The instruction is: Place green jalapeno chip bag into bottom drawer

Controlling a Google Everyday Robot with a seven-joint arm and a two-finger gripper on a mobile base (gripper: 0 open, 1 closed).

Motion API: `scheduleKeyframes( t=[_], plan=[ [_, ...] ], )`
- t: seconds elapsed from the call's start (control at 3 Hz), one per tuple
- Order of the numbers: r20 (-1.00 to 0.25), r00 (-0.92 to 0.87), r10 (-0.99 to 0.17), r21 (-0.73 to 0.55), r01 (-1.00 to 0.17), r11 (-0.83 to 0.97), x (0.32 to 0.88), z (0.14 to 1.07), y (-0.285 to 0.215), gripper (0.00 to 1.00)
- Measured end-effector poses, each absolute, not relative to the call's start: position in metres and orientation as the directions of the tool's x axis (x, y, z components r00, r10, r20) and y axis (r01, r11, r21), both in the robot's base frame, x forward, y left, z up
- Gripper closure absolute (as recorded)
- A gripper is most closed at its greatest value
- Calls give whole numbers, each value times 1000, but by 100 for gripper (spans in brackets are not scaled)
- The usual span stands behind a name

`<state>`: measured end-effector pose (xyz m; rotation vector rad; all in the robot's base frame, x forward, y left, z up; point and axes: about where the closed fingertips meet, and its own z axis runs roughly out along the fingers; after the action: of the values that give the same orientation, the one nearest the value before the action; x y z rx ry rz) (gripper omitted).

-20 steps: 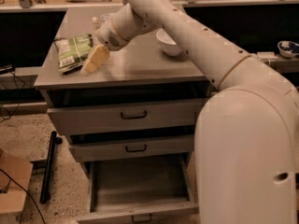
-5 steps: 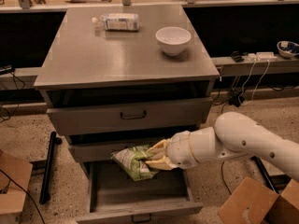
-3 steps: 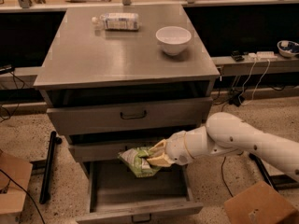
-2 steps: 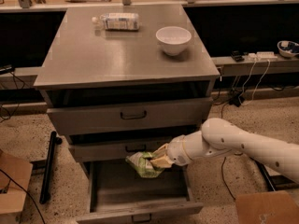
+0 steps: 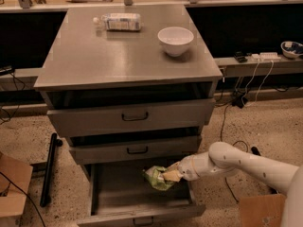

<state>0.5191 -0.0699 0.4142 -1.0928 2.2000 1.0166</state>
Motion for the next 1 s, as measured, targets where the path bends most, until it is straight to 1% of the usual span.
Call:
scheduleKeyframes(
  t=[0.33, 0.67, 1.0],
  plan=[
    [-634, -660, -404, 501, -748, 435, 522, 360, -99, 100],
    [-627, -674, -391, 519, -736, 436, 527, 348, -101, 100],
    [-605, -702, -376, 561, -711, 425, 527, 322, -86, 100]
  ],
)
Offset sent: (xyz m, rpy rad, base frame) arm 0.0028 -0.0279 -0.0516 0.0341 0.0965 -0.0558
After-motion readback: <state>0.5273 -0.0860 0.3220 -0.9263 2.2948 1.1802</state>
